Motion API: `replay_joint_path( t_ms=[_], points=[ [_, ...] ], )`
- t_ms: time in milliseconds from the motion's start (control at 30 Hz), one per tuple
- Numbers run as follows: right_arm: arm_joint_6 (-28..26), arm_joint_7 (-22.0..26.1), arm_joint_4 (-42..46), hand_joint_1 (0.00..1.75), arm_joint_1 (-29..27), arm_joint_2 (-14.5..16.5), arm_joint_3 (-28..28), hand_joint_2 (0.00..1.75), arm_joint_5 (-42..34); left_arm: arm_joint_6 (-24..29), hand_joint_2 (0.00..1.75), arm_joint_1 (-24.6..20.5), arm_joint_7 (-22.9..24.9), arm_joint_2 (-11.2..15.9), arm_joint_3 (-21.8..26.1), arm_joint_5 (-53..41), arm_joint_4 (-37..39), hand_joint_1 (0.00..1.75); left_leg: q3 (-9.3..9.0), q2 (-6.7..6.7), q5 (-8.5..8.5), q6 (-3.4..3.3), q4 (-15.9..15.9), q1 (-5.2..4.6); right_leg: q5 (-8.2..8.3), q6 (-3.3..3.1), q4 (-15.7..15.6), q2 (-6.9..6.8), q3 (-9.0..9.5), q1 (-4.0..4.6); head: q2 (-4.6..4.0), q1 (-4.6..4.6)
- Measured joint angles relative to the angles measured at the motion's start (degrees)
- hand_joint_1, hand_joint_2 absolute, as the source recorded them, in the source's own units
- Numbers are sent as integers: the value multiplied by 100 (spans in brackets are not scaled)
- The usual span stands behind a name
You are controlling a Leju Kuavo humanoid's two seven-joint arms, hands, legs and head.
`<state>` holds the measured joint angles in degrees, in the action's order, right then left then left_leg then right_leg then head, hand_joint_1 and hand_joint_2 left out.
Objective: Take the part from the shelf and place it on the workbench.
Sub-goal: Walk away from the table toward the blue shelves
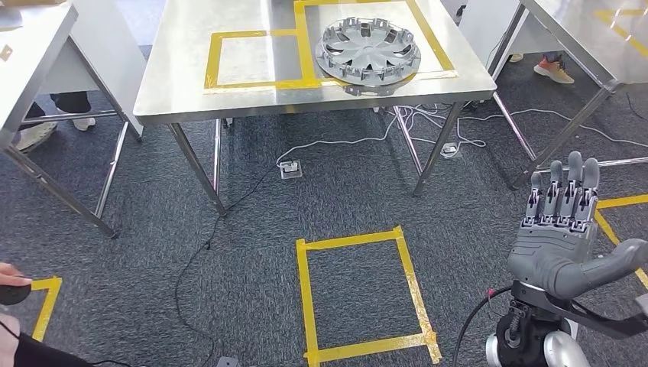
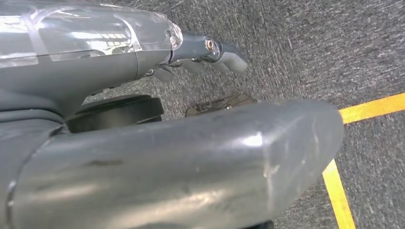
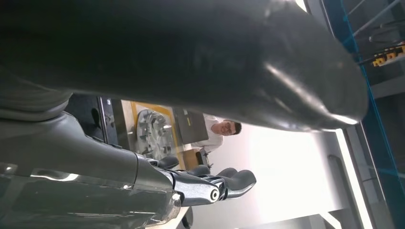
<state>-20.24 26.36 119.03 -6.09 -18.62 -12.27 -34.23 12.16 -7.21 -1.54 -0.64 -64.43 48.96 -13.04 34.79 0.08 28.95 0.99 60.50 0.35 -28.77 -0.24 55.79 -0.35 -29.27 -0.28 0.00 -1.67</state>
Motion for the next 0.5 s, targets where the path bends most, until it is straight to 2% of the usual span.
replay_joint_path(
  t_ms=[33,100,133,167,200,267,300,333,433,500],
  points=[
    [0,0,7,0,-1,2,-1,0,-1,-1,0,0,2,0,0,-3,0,0,112,-2,185,17,266,5,27,-29,-18,-9,-10,-5,0,28],
    [2,0,14,0,-10,5,-3,0,-4,-1,0,3,8,-1,0,-17,0,0,413,-8,573,45,998,10,46,-60,-7,-15,-51,11,0,102],
    [4,0,14,0,-17,7,-4,0,-5,-1,0,6,11,-2,0,-26,0,0,518,-9,668,51,1271,11,51,-67,6,-17,-68,19,0,135],
    [7,0,14,0,-22,7,-4,0,-6,-1,0,8,13,-2,0,-35,0,0,534,-9,652,50,1357,11,53,-70,21,-17,-81,28,0,161],
    [11,0,16,0,-27,6,-4,0,-7,0,0,9,14,-2,0,-44,-1,0,441,-8,529,41,1223,10,51,-68,39,-15,-88,35,0,180],
    [22,-1,32,0,-34,5,-3,0,-7,1,0,5,13,-1,0,-56,0,0,41,-11,177,-8,513,6,34,-48,79,-7,-95,46,0,201],
    [28,-3,45,0,-35,4,-2,0,-7,1,0,3,12,-1,0,-61,1,0,-138,-14,70,-36,168,0,21,-28,109,-1,-109,57,0,204],
    [35,-7,59,0,-39,4,0,0,-7,1,0,0,11,-1,0,-66,1,0,-245,-18,28,-64,-49,-9,17,-2,131,3,-128,62,0,204],
    [50,-25,91,0,-53,1,1,0,-6,1,0,4,23,-8,0,-82,1,0,-271,-24,23,-138,-163,-23,18,82,156,19,-174,54,0,194],
    [58,-28,122,0,-63,-8,5,0,-2,0,0,0,39,-19,0,-94,1,0,-270,-5,-9,-195,-199,1,-115,152,311,33,-238,38,0,168]
  ],
)
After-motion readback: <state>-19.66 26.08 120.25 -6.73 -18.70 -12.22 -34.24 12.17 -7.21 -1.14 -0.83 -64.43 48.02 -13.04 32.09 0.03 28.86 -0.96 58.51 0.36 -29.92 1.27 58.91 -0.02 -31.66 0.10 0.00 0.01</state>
